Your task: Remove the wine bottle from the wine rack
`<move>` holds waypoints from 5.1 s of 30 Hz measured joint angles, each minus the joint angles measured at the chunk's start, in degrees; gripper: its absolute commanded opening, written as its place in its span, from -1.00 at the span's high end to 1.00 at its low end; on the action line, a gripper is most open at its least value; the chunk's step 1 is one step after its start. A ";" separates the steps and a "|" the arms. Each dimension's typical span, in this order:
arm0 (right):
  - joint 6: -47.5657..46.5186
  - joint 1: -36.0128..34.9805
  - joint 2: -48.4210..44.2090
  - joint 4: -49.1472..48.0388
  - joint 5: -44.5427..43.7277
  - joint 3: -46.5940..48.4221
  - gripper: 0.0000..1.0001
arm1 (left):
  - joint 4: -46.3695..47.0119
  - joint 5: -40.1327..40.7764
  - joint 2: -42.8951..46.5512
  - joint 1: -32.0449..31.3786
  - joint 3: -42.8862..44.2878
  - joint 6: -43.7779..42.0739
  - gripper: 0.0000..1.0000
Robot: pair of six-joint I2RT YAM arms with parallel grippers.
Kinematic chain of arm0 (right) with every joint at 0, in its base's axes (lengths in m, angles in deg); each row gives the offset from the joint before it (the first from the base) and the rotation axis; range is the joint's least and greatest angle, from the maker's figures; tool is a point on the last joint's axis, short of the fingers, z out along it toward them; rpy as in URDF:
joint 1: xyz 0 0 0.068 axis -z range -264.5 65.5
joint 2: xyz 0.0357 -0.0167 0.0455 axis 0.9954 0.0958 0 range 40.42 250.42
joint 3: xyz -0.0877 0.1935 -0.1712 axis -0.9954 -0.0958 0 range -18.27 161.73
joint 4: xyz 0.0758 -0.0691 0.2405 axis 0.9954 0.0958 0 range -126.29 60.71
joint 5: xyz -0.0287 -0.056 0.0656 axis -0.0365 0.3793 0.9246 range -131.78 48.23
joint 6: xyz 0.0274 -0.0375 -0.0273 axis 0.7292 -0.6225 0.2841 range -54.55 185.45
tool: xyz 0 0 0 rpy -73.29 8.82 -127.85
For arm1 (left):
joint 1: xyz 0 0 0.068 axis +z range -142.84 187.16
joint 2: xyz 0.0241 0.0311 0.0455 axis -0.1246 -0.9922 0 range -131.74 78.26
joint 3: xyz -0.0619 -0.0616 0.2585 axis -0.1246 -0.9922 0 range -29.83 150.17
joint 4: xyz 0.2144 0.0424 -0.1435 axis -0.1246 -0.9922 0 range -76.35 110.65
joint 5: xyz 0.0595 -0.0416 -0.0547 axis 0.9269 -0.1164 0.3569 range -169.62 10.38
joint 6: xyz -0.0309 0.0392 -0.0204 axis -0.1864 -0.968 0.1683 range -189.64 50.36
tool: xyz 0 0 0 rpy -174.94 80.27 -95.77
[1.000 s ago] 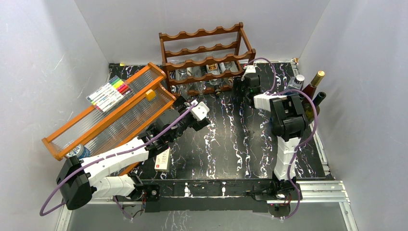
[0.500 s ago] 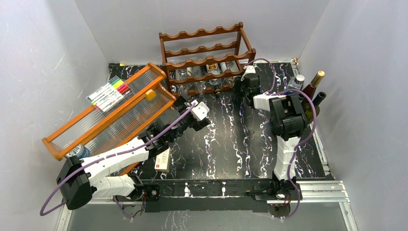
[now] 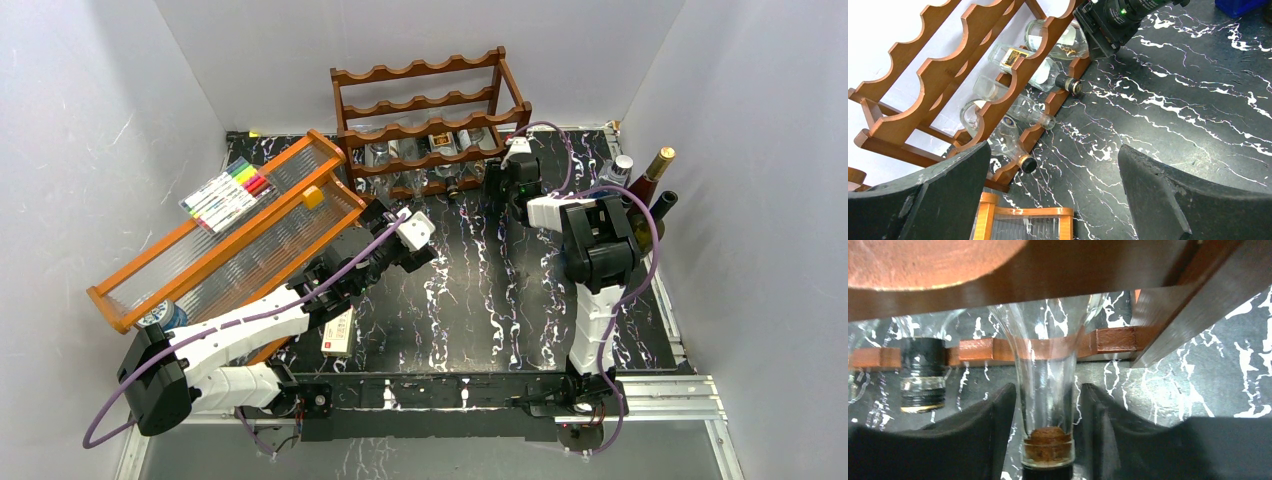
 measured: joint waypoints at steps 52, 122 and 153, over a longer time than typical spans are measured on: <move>15.26 -8.59 6.82 -7.76 1.29 3.67 0.53 | -0.07 -0.02 0.00 0.00 0.00 0.00 -0.96; -1.99 -8.35 -47.34 63.58 18.08 -4.96 1.00 | -2.38 -12.26 -3.65 0.00 0.46 5.62 -0.97; -11.58 -17.97 -45.88 72.54 30.58 -3.41 1.00 | -19.08 -40.48 -12.90 0.39 5.53 -7.89 -0.25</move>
